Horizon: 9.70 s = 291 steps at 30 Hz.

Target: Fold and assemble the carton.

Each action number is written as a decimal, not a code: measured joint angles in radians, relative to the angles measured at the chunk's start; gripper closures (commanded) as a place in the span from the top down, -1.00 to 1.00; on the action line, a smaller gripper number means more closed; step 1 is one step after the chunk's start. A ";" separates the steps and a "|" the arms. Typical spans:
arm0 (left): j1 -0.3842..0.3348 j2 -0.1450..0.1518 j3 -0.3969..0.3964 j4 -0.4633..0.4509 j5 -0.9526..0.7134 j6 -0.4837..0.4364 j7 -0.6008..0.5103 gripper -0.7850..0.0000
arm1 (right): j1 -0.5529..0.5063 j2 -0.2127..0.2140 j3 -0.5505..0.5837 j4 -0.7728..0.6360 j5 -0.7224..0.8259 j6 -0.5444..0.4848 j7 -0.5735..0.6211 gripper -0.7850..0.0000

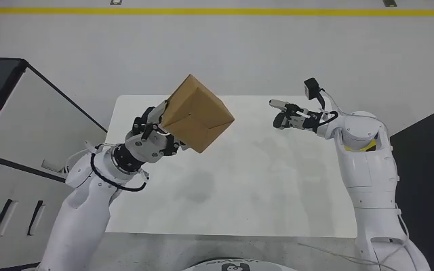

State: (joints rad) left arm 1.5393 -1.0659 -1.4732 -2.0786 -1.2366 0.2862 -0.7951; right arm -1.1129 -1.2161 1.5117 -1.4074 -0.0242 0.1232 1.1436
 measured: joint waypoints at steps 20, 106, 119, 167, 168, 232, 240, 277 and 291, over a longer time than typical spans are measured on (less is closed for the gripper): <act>0.030 -0.007 -0.050 -0.101 -0.114 0.124 0.411 -1.00 | 0.000 0.000 0.000 0.000 0.000 0.000 0.000 1.00; -0.042 0.033 0.046 0.162 1.381 -0.740 -0.002 -1.00 | 0.000 0.000 0.000 0.000 0.000 0.000 0.000 1.00; -0.038 0.034 0.095 0.216 1.635 -0.849 0.053 -1.00 | 0.000 0.000 0.000 0.000 0.000 0.000 0.000 1.00; -0.155 0.003 0.365 0.511 2.341 -1.041 0.624 -1.00 | 0.000 0.000 0.000 0.000 0.000 0.000 0.000 1.00; -0.166 0.001 0.375 0.525 2.367 -1.049 0.653 -1.00 | 0.000 0.000 0.000 0.000 0.000 0.000 0.000 1.00; -0.566 -0.061 0.725 1.110 3.056 -1.153 1.616 -1.00 | 0.000 0.000 0.000 0.000 0.000 0.000 0.000 1.00; -0.574 -0.065 0.735 1.140 3.056 -1.075 1.654 -1.00 | 0.000 0.000 0.000 0.000 0.000 0.000 0.000 1.00; -0.672 -0.131 0.872 1.365 3.077 -1.031 1.805 1.00 | 0.000 0.000 0.000 0.000 0.000 0.000 0.000 1.00; -0.687 -0.125 0.895 1.386 3.101 -1.024 1.878 1.00 | 0.000 0.000 0.000 0.000 0.000 0.000 0.000 1.00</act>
State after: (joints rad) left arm 0.8526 -1.1910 -0.5780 -0.6930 1.8649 -0.7374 1.0828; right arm -1.1129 -1.2161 1.5117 -1.4074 -0.0242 0.1232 1.1436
